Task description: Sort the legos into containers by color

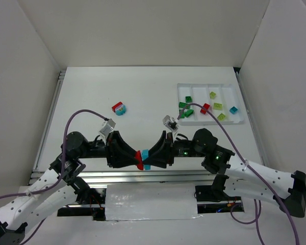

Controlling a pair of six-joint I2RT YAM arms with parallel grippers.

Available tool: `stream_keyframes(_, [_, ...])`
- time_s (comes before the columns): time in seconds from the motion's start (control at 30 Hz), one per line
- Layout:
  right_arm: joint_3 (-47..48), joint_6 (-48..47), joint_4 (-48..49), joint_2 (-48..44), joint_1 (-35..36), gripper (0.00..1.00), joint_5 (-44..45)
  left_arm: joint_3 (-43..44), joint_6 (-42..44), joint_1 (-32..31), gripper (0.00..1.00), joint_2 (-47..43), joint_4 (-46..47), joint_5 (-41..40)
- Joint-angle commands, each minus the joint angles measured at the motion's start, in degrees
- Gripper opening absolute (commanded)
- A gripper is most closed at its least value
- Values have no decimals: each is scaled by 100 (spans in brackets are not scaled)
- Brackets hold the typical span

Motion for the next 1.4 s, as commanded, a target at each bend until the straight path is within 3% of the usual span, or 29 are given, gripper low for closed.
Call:
stream_keyframes(0.0, [-314, -364, 88, -607, -473, 0, -177, 356, 427, 1, 0, -143, -333, -242])
stream_keyframes(0.07, [-473, -320, -69, -730, -1281, 0, -677, 487, 611, 9, 0, -213, -702, -452])
stream_keyframes(0.2, [-483, -424, -780, -740, -2555, 0, -418, 813, 954, 27, 0, -302, -1493, -927])
stream_keyframes(0.27, [8, -513, -1807, -320, -3215, 0, 344, 1128, 1236, 27, 0, -302, -2449, -1689])
stream_keyframes(0.3, [271, -383, -2237, -109, -3417, 0, 1775, 1252, 1332, 27, 0, -276, -2809, -2014])
stream_keyframes(0.4, [1779, 233, -3758, 1339, -4602, 0, 4093, 1648, 1596, 27, 0, -83, -4120, -3386])
stream_keyframes(0.47, [2459, 549, -4437, 2684, -5531, 0, 4452, 1640, 1711, 27, 0, -21, -4481, -3773])
stream_keyframes(0.57, [3479, 690, -4456, 3871, -6088, 0, 4900, 1412, 1614, 1, 0, -222, -4378, -3750])
stream_keyframes(0.67, [5041, 849, -4868, 4970, -6441, 0, 5243, 1402, 1659, -26, 0, -459, -4386, -3766])
stream_keyframes(0.77, [5948, 911, -5264, 5859, -6609, 0, 5559, 1288, 1623, -87, 0, -627, -4298, -3723])
stream_keyframes(0.93, [6540, 595, -5239, 6686, -6820, 0, 6087, 1270, 1693, -166, 0, -373, -4236, -3503])
stream_keyframes(1.37, [7366, -319, -5141, 7820, -7084, 3, 5938, 1253, 1729, -219, 2, -319, -4166, -3292])
